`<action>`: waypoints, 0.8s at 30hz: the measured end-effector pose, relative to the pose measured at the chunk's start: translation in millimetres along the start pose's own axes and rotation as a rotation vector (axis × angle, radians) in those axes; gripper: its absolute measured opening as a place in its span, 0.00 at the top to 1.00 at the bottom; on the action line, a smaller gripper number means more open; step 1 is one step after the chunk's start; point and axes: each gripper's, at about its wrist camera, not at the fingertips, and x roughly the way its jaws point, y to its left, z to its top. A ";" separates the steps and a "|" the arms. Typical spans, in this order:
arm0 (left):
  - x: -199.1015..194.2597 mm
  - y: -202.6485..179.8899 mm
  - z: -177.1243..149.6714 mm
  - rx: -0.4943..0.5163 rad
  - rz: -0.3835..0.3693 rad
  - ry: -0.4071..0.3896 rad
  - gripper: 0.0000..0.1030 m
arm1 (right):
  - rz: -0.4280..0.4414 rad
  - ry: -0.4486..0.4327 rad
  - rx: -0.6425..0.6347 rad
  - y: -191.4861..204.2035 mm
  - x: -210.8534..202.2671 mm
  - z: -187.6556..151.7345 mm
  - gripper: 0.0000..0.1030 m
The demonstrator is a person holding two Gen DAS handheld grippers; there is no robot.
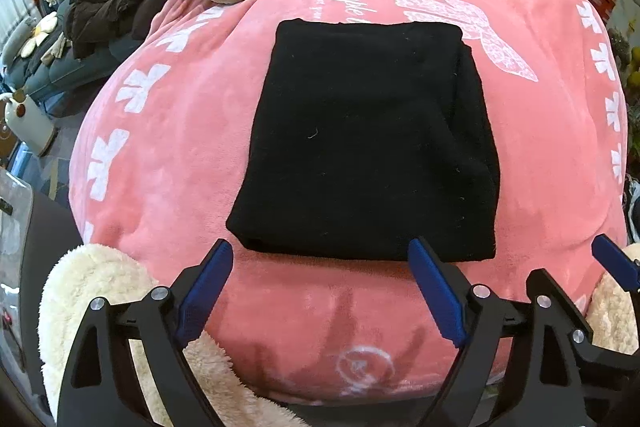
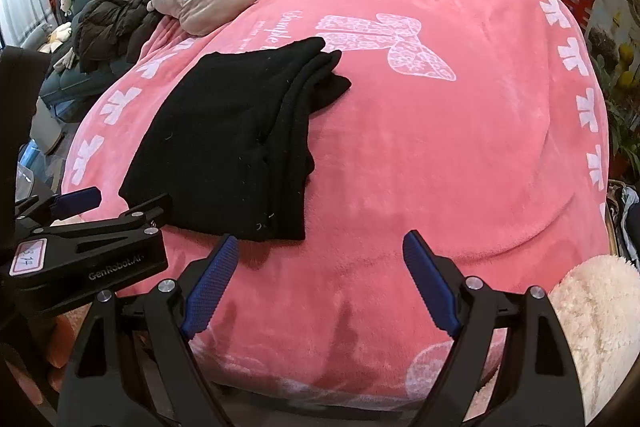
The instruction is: Fold small clothes
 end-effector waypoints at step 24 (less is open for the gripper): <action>1.6 -0.5 -2.2 -0.003 -0.026 -0.003 0.13 | -0.023 -0.002 -0.014 5.6 -1.0 -6.2 0.15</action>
